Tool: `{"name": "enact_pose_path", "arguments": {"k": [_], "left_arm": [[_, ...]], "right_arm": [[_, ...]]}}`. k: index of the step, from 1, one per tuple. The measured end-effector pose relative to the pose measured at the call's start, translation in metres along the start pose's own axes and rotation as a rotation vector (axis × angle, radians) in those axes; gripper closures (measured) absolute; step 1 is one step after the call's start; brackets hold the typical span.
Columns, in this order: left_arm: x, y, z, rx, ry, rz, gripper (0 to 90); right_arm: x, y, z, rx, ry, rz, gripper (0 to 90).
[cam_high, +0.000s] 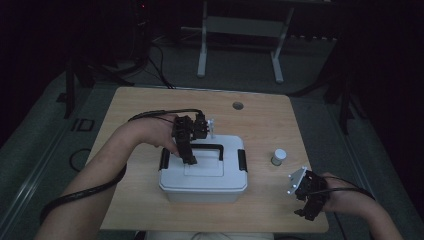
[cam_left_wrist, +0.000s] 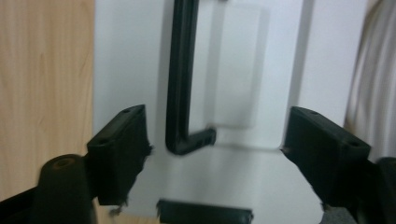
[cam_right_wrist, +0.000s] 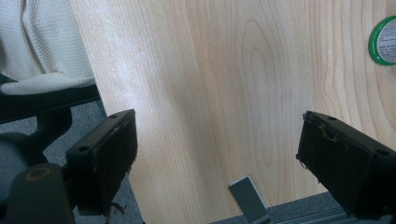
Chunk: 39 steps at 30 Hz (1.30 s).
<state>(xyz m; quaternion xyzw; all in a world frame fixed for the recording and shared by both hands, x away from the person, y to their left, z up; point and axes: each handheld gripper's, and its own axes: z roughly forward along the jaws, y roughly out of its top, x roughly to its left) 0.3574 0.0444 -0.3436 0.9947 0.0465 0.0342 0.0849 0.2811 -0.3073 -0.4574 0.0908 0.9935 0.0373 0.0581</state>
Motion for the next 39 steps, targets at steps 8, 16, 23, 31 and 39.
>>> {"name": "enact_pose_path", "arguments": {"k": [8,16,23,31,39], "left_arm": [[0.002,0.02,0.007,-0.019,-0.011,0.041,42.4],[0.012,0.02,0.01,-0.01,0.005,0.045,59.6],[0.016,0.027,0.022,0.055,-0.039,0.058,74.4],[0.017,0.033,0.024,0.075,-0.08,0.048,81.8],[0.012,0.032,0.02,0.057,-0.082,0.057,83.8]], "right_arm": [[-0.001,0.001,0.0,-0.005,0.003,-0.008,13.8],[-0.002,0.003,0.0,-0.008,-0.001,-0.014,13.8],[-0.002,0.006,-0.002,-0.008,-0.002,-0.022,13.9],[-0.003,0.006,0.0,-0.007,-0.001,-0.028,14.0],[-0.002,0.007,-0.001,-0.01,-0.004,-0.021,14.0]]}}
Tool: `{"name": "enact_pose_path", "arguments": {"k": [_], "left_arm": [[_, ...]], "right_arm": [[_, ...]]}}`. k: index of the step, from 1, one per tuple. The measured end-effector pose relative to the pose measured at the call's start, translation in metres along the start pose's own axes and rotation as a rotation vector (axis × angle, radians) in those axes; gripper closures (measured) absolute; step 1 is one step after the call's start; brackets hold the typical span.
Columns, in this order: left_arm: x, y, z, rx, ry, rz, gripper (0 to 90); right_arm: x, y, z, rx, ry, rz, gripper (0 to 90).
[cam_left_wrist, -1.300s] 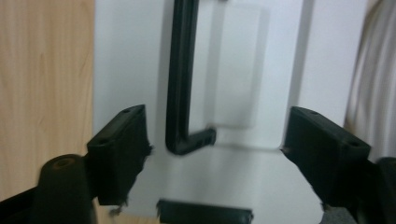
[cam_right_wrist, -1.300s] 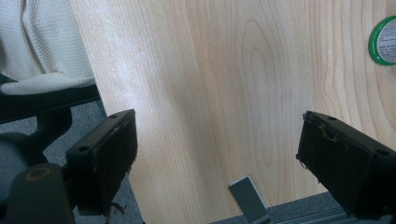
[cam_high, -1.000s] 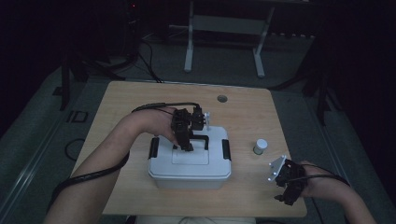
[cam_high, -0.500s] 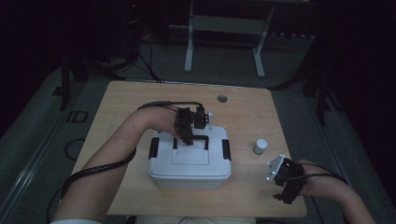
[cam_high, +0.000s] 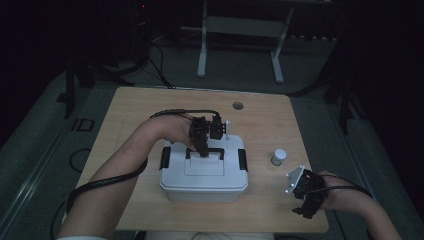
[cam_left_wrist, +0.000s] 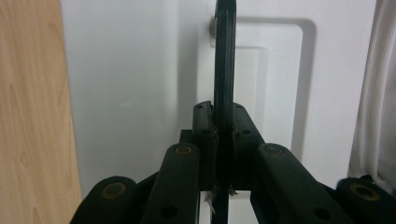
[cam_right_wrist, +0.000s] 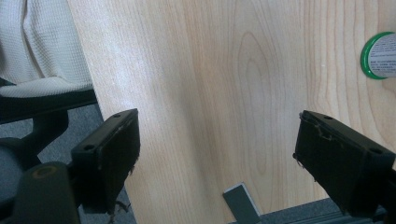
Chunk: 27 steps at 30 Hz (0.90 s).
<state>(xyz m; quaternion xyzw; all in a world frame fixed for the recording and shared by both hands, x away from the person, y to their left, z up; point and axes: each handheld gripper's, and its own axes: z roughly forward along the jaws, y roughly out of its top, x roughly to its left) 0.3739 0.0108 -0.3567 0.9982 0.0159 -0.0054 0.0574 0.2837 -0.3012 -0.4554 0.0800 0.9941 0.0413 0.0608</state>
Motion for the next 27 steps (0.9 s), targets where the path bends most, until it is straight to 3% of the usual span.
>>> {"name": "enact_pose_path", "arguments": {"k": [15,27], "left_arm": [[-0.005,-0.009,-0.028,-0.032,0.048,-0.007,83.8],[-0.005,-0.039,-0.045,-0.055,0.082,-0.058,83.9]], "right_arm": [[0.0,0.002,0.002,-0.009,0.002,-0.001,14.0],[-0.001,0.004,-0.001,-0.009,-0.004,-0.001,13.9]]}}
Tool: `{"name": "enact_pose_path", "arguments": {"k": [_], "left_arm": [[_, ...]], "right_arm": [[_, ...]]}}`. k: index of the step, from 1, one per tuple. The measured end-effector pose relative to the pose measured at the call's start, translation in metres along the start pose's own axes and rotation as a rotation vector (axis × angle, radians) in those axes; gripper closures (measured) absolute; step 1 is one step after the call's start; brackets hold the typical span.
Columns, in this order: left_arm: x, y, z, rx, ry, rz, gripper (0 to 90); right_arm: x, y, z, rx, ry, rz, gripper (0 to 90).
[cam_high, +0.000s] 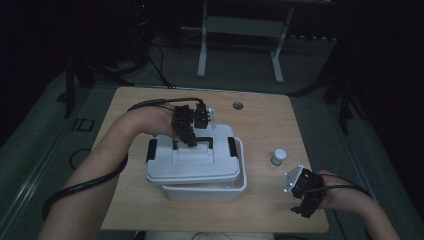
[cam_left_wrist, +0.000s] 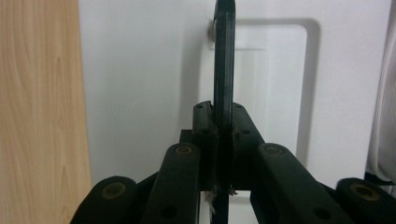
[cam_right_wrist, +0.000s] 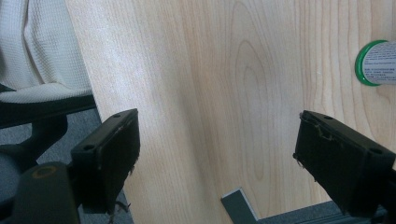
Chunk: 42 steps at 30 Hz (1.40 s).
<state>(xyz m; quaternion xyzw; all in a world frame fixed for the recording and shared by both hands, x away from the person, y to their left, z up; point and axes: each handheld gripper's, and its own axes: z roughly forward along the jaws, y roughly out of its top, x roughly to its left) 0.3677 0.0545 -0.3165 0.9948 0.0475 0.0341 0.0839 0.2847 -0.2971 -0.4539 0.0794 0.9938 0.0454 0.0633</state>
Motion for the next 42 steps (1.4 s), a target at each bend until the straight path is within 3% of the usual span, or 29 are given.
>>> {"name": "enact_pose_path", "arguments": {"k": [11,16,17,20,23,25,27,28,29,30,31,42], "left_arm": [[-0.002,-0.04,-0.016,-0.007,0.023,-0.066,83.8],[-0.003,-0.063,-0.024,-0.008,0.032,-0.108,83.9],[-0.003,-0.074,-0.027,-0.01,0.038,-0.13,83.9],[-0.004,-0.084,-0.03,-0.011,0.05,-0.142,83.9],[-0.007,-0.104,-0.034,-0.016,0.063,-0.181,83.8],[-0.008,-0.11,-0.036,-0.023,0.066,-0.195,83.8],[-0.009,-0.127,-0.039,-0.025,0.077,-0.229,83.8],[-0.009,-0.127,-0.039,-0.025,0.077,-0.229,83.9],[-0.01,-0.138,-0.04,-0.023,0.083,-0.255,83.8],[-0.01,-0.138,-0.04,-0.023,0.083,-0.255,83.8],[-0.011,-0.151,-0.041,-0.026,0.085,-0.274,83.8],[-0.014,-0.198,-0.036,-0.014,0.096,-0.382,83.8]], "right_arm": [[0.0,0.005,-0.002,-0.01,-0.007,-0.005,13.2],[-0.001,0.007,-0.002,-0.017,0.001,0.002,12.6],[-0.001,0.007,-0.002,-0.017,0.001,0.003,12.6],[-0.001,0.007,-0.002,-0.014,-0.003,0.002,12.6],[-0.001,0.008,-0.002,-0.011,-0.004,0.0,12.6],[-0.001,0.009,-0.002,-0.011,-0.004,0.002,12.5],[0.0,0.011,-0.003,-0.016,-0.001,0.002,12.5],[0.0,0.011,-0.003,-0.016,-0.001,0.002,12.5],[0.0,0.011,-0.004,-0.018,0.002,0.008,12.2],[0.0,0.011,-0.004,-0.018,0.002,0.008,12.2],[-0.001,0.011,-0.004,-0.019,0.002,0.012,11.6],[-0.001,0.015,-0.004,-0.019,-0.005,0.006,11.2]]}}
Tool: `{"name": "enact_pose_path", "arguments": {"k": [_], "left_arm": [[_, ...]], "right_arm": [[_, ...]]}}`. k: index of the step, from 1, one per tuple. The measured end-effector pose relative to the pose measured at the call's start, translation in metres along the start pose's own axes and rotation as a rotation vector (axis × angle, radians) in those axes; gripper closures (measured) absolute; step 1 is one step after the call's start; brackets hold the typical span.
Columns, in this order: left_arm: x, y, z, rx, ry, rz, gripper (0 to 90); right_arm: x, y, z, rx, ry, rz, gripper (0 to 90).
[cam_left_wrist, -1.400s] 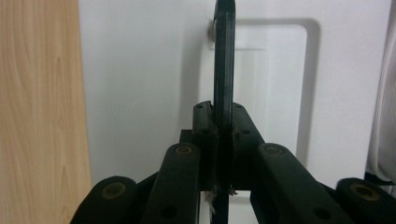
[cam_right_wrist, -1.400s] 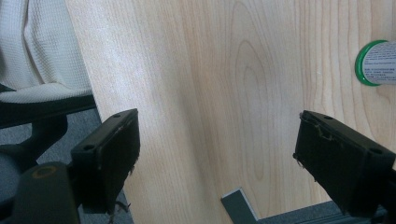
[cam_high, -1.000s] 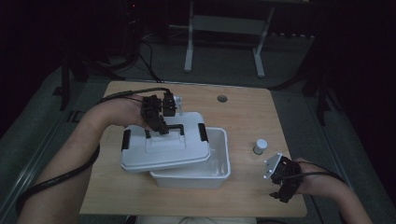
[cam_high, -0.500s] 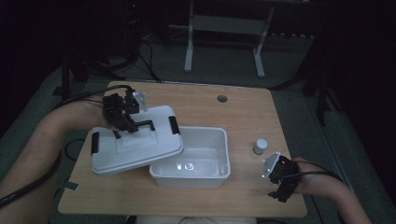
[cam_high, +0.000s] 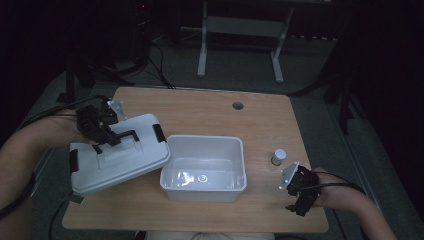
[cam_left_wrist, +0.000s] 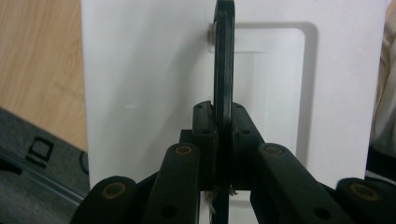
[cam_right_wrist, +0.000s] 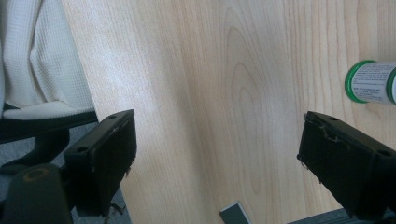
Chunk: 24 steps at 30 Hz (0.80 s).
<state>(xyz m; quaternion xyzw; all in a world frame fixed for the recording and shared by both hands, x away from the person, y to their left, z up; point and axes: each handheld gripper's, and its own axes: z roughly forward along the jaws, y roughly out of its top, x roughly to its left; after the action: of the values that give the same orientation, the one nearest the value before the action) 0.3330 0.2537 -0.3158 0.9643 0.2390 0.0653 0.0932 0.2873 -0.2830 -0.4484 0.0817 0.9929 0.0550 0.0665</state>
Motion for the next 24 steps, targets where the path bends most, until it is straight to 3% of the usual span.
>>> {"name": "enact_pose_path", "arguments": {"k": [6,13,18,24], "left_arm": [[0.007,-0.017,0.012,-0.009,0.003,-0.04,83.8],[0.015,-0.031,0.039,0.027,-0.003,-0.073,83.8],[0.022,-0.039,0.057,-0.014,-0.019,-0.111,83.8],[0.028,-0.042,0.081,-0.036,-0.027,-0.118,83.8]], "right_arm": [[0.0,0.0,0.001,-0.003,0.001,0.001,11.3],[0.002,-0.002,0.003,0.0,-0.005,-0.004,11.2],[0.002,-0.004,0.004,-0.013,-0.005,-0.001,11.2],[0.002,-0.005,0.006,-0.006,-0.003,0.002,11.3]]}}
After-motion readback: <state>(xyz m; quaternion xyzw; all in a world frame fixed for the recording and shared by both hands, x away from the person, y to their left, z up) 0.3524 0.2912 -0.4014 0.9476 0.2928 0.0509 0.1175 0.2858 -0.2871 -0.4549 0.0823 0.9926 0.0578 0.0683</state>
